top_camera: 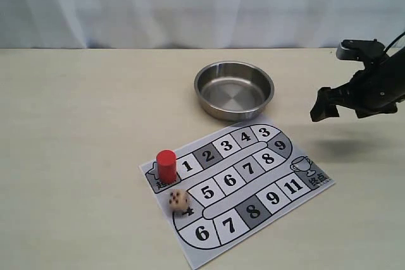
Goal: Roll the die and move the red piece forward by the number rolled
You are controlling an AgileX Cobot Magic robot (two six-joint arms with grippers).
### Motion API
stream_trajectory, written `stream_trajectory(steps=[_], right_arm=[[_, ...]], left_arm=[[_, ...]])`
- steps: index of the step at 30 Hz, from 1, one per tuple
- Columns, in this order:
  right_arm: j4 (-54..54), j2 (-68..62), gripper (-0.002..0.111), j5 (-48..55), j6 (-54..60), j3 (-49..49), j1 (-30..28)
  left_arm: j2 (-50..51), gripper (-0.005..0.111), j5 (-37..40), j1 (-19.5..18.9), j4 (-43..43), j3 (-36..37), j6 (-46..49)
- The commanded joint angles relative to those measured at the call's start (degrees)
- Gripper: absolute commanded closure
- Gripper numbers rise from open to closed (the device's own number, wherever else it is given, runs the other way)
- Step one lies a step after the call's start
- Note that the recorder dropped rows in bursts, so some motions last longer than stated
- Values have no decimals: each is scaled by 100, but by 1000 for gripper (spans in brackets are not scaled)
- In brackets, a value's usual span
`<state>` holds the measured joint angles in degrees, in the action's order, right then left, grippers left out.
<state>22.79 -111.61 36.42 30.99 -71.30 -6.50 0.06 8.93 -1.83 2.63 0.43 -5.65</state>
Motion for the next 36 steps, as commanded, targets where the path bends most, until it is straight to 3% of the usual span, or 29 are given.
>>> stream_trajectory(steps=[1, 14, 17, 26, 36], right_arm=[[-188, 16, 11, -23, -42, 1, -6], [-189, 16, 14, 302, -69, 1, -6], [-235, 82, 30, 761, -69, 1, 69], [-532, 842, 104, 2097, -176, 1, 382], [-578, 1638, 104, 2230, -529, 208, 1984]], left_arm=[[-6, 107, -70, 47, -9, -43, -11], [-6, 107, -70, 47, -9, -43, -11], [-6, 107, -70, 47, -9, -43, -11], [-6, 107, -70, 47, -9, -43, -11], [-6, 107, -70, 47, -9, -43, -11]])
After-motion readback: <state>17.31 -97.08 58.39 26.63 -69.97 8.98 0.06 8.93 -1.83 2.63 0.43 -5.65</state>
